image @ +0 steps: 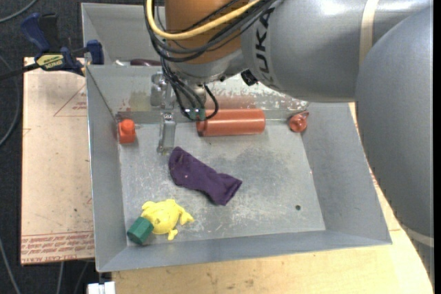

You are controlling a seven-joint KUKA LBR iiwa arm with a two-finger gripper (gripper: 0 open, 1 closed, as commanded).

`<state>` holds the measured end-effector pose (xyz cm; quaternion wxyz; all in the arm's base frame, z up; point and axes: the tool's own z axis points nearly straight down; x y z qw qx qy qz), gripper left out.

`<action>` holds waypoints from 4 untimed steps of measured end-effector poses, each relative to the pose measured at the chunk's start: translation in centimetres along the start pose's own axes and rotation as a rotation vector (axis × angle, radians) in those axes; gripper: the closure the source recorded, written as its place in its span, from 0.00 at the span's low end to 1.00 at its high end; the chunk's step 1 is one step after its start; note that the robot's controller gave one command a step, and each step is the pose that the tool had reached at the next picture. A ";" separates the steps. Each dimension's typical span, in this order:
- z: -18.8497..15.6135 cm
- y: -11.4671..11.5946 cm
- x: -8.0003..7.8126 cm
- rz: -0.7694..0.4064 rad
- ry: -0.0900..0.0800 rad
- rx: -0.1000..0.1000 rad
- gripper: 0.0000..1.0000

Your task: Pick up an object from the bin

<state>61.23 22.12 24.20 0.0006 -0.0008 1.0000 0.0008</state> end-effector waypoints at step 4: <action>16.5 -8.1 3.5 -0.217 -0.005 -0.002 1.00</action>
Offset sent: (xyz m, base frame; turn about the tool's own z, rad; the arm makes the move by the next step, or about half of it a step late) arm -0.0689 -0.0598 -0.1049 -0.3242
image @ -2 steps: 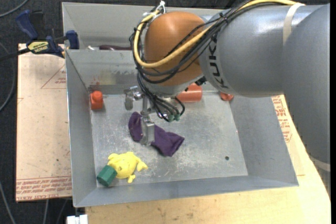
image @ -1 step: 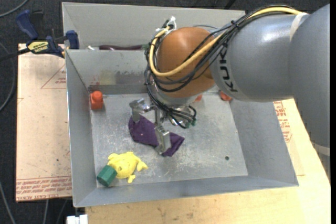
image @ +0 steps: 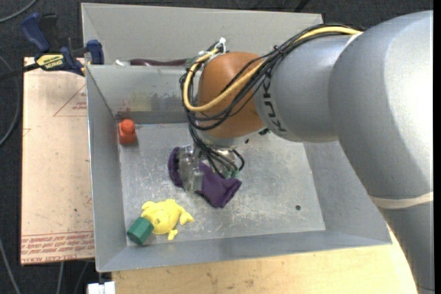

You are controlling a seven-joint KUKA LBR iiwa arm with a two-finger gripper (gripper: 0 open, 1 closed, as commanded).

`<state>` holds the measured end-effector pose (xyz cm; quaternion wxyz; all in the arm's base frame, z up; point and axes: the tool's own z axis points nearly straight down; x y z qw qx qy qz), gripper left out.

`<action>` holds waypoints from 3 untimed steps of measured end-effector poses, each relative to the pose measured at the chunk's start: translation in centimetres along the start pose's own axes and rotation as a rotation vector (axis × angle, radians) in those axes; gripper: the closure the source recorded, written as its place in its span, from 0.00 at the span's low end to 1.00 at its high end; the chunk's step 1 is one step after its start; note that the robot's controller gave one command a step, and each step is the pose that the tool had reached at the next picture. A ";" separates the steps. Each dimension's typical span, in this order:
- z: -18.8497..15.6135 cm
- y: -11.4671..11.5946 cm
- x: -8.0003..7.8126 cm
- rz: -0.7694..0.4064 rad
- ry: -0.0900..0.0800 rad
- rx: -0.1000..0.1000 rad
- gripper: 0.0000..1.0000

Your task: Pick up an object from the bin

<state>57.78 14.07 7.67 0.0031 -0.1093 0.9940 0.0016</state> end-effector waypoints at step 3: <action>0.1 -2.5 0.1 -0.050 -0.001 -0.003 0.00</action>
Offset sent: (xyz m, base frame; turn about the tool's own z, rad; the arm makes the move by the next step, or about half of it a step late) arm 0.0000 0.0000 0.0000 0.0000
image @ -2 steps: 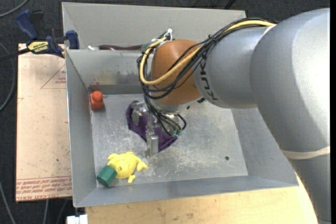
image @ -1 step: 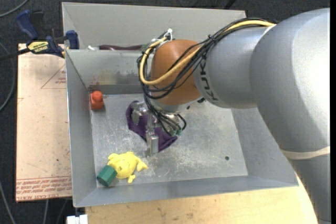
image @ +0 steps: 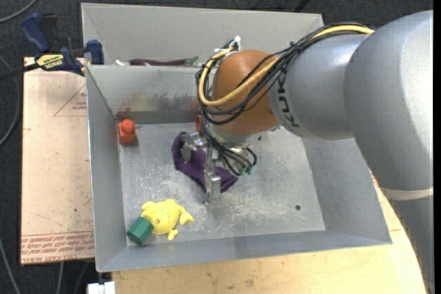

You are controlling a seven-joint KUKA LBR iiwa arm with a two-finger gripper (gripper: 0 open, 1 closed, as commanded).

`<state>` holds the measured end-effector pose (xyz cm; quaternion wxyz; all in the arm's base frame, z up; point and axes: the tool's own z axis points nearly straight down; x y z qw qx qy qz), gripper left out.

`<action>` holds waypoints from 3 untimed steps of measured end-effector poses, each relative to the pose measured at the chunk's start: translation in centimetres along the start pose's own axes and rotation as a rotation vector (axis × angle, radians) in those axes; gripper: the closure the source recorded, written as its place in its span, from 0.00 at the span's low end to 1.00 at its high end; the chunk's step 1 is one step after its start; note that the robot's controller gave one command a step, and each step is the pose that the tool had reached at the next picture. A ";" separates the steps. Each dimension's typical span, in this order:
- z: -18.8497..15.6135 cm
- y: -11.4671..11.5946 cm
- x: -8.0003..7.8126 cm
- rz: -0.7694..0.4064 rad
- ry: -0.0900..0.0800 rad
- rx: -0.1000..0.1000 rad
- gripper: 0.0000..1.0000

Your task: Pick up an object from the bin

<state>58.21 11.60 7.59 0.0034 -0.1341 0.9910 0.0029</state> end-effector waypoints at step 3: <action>-0.2 -0.9 0.6 0.526 0.000 0.002 1.00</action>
Offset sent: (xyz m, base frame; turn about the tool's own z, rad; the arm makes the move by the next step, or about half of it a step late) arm 0.0000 0.0000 0.0000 0.0000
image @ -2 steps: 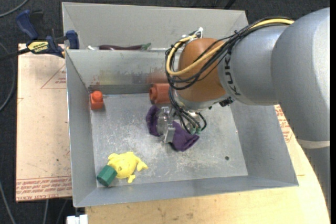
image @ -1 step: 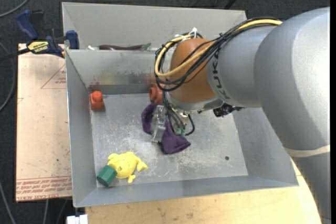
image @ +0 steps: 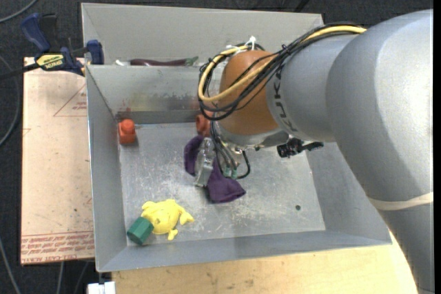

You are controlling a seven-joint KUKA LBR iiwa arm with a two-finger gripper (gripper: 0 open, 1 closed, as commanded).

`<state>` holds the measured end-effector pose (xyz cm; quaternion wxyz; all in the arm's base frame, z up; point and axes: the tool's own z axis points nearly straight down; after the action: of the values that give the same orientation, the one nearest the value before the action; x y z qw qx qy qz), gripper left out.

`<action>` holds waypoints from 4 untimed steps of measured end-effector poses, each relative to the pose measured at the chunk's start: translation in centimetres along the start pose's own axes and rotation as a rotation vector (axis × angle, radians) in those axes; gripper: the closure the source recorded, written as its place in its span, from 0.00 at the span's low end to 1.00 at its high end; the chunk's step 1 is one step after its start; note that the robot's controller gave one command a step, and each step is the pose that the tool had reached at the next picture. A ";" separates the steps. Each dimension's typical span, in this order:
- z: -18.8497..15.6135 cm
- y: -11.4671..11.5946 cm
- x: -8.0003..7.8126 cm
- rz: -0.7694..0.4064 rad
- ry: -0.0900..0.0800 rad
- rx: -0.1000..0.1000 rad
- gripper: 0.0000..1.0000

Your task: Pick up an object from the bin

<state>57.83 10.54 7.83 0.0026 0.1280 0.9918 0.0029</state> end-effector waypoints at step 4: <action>0.7 -0.6 0.3 0.061 -0.002 -0.005 1.00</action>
Offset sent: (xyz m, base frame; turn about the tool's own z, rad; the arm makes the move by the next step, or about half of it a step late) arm -0.0056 -0.0074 -0.0083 0.0627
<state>57.37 10.00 7.10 0.0040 0.1581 0.9874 0.0053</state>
